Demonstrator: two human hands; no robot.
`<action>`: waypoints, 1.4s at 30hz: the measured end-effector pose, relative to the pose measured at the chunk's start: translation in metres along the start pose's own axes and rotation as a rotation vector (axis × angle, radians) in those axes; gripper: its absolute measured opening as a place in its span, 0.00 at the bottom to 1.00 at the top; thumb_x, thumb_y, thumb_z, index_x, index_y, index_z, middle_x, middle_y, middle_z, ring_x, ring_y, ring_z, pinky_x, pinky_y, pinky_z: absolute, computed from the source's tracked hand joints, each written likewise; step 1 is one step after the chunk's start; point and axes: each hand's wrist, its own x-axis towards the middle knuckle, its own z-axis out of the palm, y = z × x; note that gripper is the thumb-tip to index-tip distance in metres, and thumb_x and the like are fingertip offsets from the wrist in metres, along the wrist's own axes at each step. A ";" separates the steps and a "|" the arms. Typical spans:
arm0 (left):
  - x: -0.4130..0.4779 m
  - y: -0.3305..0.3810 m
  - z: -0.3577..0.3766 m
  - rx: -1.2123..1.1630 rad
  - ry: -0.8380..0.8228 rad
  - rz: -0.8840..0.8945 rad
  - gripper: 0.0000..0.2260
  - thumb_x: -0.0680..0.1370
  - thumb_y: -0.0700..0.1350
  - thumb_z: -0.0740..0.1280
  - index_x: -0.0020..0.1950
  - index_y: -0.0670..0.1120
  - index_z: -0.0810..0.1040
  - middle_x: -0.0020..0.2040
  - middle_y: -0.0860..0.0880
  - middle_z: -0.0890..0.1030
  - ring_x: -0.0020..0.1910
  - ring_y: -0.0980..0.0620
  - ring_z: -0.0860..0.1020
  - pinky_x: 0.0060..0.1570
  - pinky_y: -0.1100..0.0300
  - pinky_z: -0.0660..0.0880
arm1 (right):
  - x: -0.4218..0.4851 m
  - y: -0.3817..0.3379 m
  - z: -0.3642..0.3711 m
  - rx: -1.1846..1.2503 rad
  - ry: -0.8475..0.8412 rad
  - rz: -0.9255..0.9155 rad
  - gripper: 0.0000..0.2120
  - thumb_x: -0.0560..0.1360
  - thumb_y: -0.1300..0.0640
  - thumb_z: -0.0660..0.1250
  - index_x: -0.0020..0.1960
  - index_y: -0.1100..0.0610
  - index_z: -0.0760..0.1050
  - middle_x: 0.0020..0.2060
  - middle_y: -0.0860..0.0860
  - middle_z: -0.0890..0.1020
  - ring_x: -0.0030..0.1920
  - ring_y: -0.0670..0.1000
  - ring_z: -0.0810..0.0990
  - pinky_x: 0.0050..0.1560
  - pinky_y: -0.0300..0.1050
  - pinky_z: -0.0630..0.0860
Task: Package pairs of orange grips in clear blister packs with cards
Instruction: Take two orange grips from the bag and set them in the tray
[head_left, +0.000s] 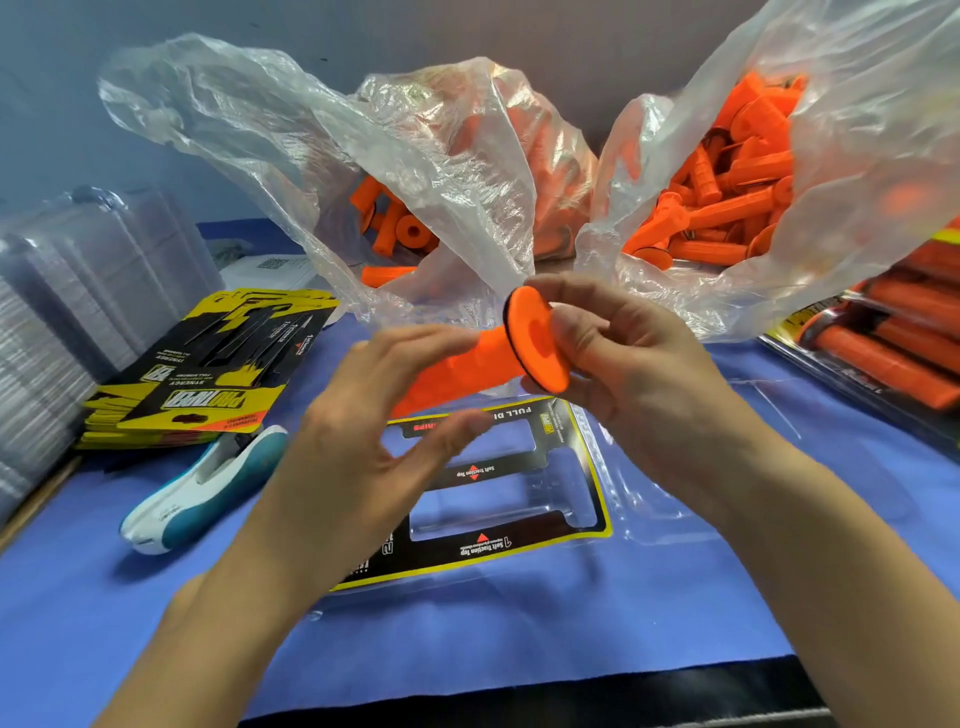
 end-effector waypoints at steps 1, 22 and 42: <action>-0.002 -0.002 0.002 0.018 -0.022 0.009 0.18 0.79 0.49 0.69 0.68 0.53 0.72 0.62 0.57 0.76 0.64 0.53 0.75 0.63 0.62 0.69 | 0.000 0.001 -0.003 0.061 -0.019 0.033 0.09 0.77 0.58 0.63 0.53 0.54 0.79 0.41 0.48 0.85 0.40 0.44 0.82 0.42 0.37 0.80; -0.016 -0.011 0.019 0.255 -0.445 -0.019 0.18 0.75 0.56 0.64 0.62 0.51 0.78 0.54 0.55 0.78 0.50 0.57 0.74 0.52 0.65 0.67 | 0.008 0.011 -0.017 -0.276 0.179 0.137 0.11 0.82 0.58 0.60 0.51 0.52 0.81 0.41 0.48 0.82 0.40 0.47 0.80 0.50 0.43 0.78; -0.021 -0.012 0.028 0.284 -0.537 -0.004 0.15 0.75 0.54 0.65 0.61 0.54 0.76 0.53 0.58 0.75 0.53 0.58 0.72 0.55 0.71 0.63 | 0.008 0.014 -0.019 -0.309 0.184 0.128 0.11 0.82 0.58 0.60 0.52 0.52 0.81 0.37 0.44 0.82 0.37 0.45 0.80 0.41 0.36 0.76</action>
